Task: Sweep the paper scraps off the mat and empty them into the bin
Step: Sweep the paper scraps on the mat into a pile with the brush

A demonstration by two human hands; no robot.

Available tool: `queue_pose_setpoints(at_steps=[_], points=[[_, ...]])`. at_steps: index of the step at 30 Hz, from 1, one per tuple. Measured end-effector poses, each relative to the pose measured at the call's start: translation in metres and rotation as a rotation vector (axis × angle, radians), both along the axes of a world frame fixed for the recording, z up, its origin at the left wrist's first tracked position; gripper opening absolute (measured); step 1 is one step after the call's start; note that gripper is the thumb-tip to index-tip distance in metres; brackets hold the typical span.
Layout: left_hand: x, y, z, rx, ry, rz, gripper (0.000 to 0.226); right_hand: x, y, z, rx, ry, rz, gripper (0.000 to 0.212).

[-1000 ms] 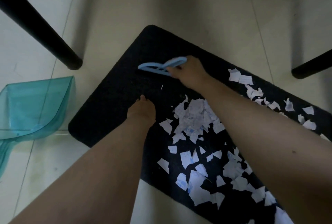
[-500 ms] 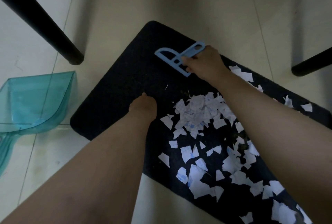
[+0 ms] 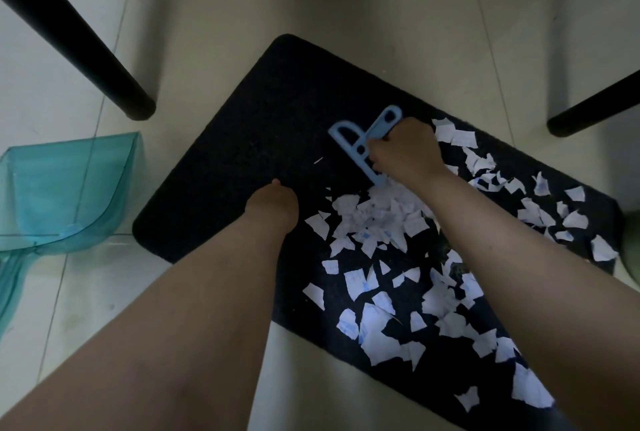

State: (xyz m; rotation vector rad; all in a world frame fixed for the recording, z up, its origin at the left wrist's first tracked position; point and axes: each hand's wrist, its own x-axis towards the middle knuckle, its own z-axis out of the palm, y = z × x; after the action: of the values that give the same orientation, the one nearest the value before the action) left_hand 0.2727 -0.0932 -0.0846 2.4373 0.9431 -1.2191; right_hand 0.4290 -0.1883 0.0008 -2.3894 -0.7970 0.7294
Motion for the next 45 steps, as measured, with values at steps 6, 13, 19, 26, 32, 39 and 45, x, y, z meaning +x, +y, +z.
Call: queue_pose_setpoints(at_steps=[6,13,19,26,32,39,45], points=[[0.002,-0.001,0.005,0.001,0.038,-0.027,0.065,-0.052,0.012,-0.011,0.222,0.183,-0.252,0.029],[0.002,-0.003,0.006,0.008,0.061,-0.001,0.066,-0.063,-0.032,-0.044,0.037,-0.001,-0.199,0.042],[0.005,-0.004,0.007,0.022,0.081,-0.021,0.064,-0.032,-0.049,-0.015,0.222,-0.015,-0.404,0.04],[0.0,-0.004,0.011,-0.001,0.06,-0.025,0.07,-0.109,-0.035,-0.033,0.255,0.355,-0.459,0.029],[-0.027,-0.011,0.001,-0.033,-0.113,0.081,0.094,-0.123,-0.05,-0.047,0.162,0.183,-0.366,0.034],[-0.036,-0.036,0.001,0.024,-0.152,0.197,0.102,-0.116,-0.055,-0.03,0.373,0.107,-0.501,0.02],[-0.046,-0.046,-0.003,0.069,-0.176,0.223,0.108,-0.163,-0.05,-0.054,0.315,0.144,-0.366,0.018]])
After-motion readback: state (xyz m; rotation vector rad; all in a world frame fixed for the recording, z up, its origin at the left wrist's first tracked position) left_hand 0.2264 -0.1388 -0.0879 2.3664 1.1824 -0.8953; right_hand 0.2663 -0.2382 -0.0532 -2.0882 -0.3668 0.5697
